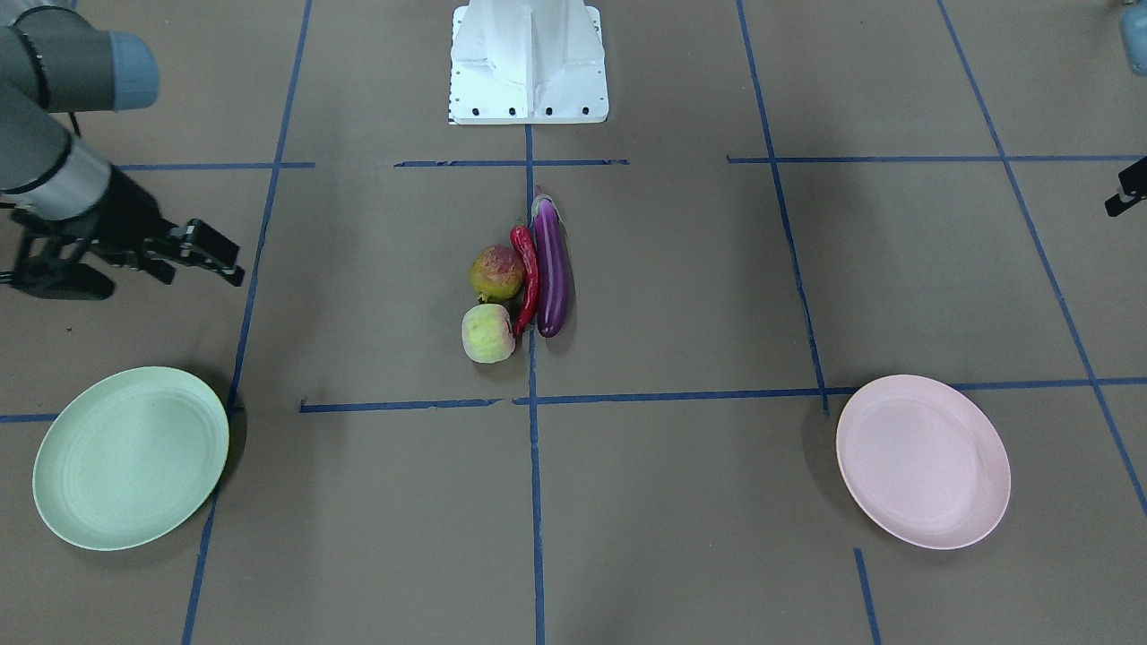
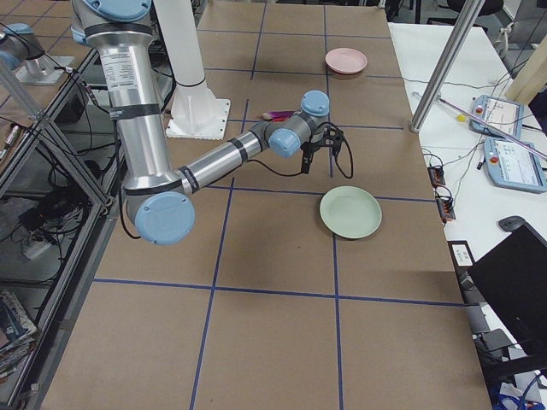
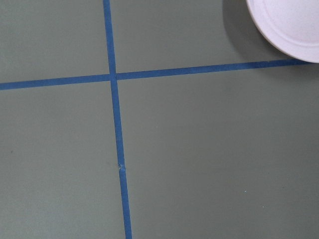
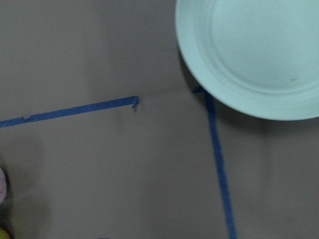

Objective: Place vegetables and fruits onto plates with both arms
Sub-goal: 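Reach the right gripper down to the pomegranate beside the apple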

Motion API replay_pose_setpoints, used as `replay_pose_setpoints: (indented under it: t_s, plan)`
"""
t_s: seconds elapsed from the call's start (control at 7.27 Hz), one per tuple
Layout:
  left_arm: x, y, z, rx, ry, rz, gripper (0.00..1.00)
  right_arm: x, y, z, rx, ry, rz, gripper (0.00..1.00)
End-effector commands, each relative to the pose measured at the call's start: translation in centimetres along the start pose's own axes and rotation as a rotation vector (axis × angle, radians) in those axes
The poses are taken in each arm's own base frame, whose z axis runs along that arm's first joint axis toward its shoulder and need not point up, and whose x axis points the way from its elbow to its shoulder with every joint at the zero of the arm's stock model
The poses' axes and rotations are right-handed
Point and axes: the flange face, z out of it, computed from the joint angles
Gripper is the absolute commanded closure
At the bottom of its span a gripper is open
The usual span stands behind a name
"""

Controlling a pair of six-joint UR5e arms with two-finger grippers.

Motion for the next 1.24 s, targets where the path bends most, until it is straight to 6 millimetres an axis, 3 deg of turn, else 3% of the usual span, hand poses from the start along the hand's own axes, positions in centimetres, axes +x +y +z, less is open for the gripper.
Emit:
replay_pose_setpoints:
  t_s: [0.0,0.14,0.41,0.55,0.96,1.1]
  plan:
    - [0.3,-0.1,0.0,-0.001,0.002,0.006,0.0,-11.2,5.8,4.5,0.002,-0.031,0.116,0.0]
    - [0.4,-0.2,0.3,-0.006,0.003,0.009,0.0,-14.9,7.5,6.9,0.027,-0.029,0.194,0.0]
    - [0.7,-0.1,0.3,-0.009,0.025,0.009,0.0,-20.6,7.2,11.8,0.076,0.004,0.339,0.0]
    - [0.6,-0.1,0.8,-0.022,0.064,-0.001,0.0,-22.1,7.1,14.0,0.091,0.031,0.351,0.0]
    - [0.5,-0.1,1.0,-0.025,0.066,-0.002,0.0,-24.4,8.7,13.9,0.076,0.007,0.373,0.0]
    - [0.7,-0.1,0.8,-0.022,0.066,0.001,0.0,-24.2,9.5,14.7,0.068,0.018,0.367,0.0]
